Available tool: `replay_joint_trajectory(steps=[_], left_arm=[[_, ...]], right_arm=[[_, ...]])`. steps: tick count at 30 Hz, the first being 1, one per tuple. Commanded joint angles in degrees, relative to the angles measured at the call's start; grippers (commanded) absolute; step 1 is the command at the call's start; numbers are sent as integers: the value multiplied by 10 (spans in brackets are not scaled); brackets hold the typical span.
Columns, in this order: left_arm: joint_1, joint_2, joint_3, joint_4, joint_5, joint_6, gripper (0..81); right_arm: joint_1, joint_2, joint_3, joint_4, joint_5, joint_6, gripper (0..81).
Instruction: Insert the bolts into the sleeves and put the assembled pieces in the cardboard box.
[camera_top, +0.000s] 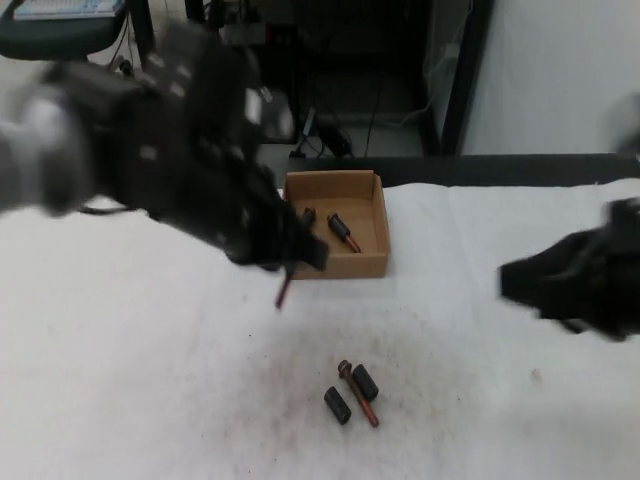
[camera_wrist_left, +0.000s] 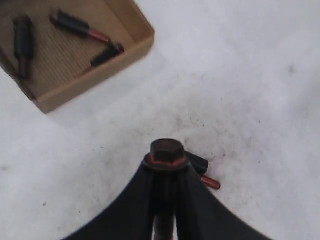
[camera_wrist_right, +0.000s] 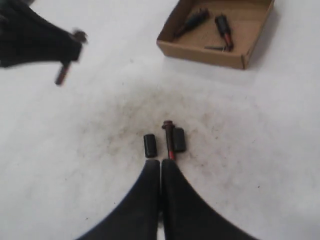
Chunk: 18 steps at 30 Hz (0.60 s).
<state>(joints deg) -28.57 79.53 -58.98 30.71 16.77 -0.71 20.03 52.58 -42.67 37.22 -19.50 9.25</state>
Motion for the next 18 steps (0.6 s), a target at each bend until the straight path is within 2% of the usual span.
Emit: replay_joint_trajectory(steps=[1,9,15,18], left_arm=[[13,-59,43,-37,7,-17,0],[71,-227,276,-277,113,-146,0],[111,-310,360,-436,111,-233,0],[126,-332,361,-442,111,-237,0]], right_arm=[[9,96,-27,-6,-28,-41,8],[72,295,-164,-6,25,-85,8],[109,434,-283,36,44,-120,1],[119,490,-325,61,44,-137,81]])
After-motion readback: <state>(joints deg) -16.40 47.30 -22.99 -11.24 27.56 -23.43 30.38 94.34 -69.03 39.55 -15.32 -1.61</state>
